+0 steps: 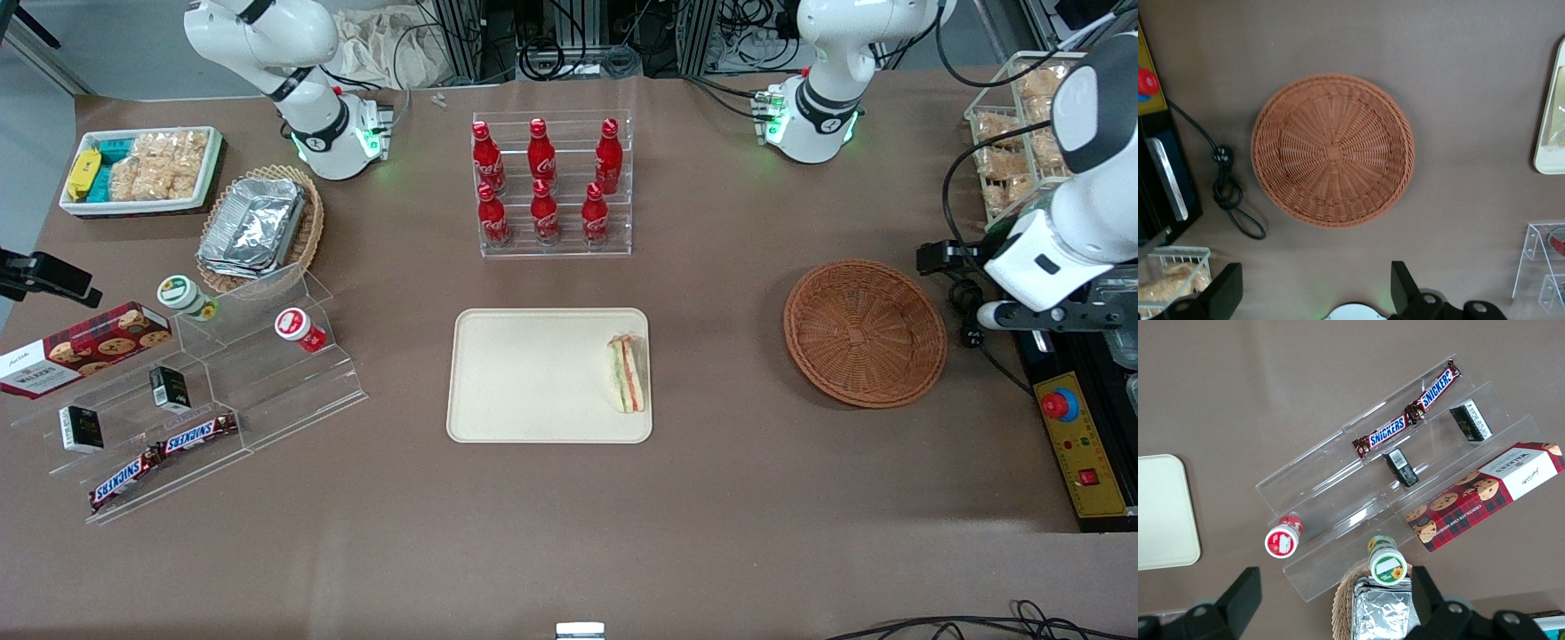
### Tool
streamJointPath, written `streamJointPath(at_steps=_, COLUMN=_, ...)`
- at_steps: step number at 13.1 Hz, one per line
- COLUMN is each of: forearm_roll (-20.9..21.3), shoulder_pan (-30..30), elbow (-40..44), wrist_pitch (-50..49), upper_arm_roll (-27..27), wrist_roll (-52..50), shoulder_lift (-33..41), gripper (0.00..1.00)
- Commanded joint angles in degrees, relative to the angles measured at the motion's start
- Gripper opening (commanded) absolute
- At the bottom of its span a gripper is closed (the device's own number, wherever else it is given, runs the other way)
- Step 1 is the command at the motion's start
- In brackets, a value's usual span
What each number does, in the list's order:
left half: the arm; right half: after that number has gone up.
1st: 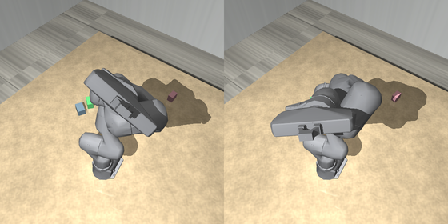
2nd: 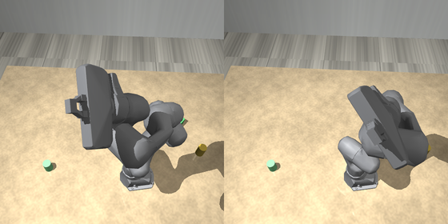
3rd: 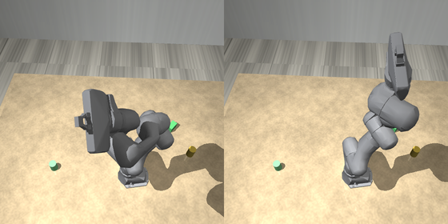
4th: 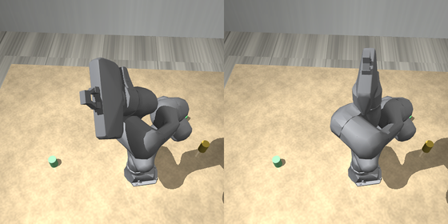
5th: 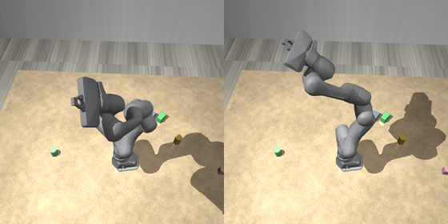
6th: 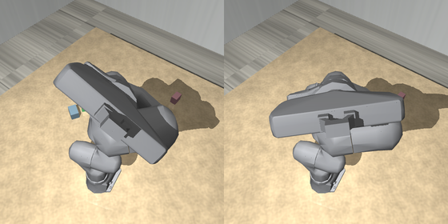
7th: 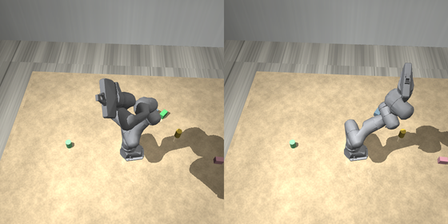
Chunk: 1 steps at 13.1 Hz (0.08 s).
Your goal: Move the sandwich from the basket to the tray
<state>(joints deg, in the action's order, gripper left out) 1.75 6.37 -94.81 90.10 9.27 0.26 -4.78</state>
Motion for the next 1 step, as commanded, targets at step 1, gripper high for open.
streamJointPath(at_steps=1, forearm_roll=-0.26, shoulder_pan=-0.57, elbow=10.14, wrist_pitch=-1.33, upper_arm_roll=0.84, wrist_roll=0.09, shoulder_lift=-7.33, gripper=1.00)
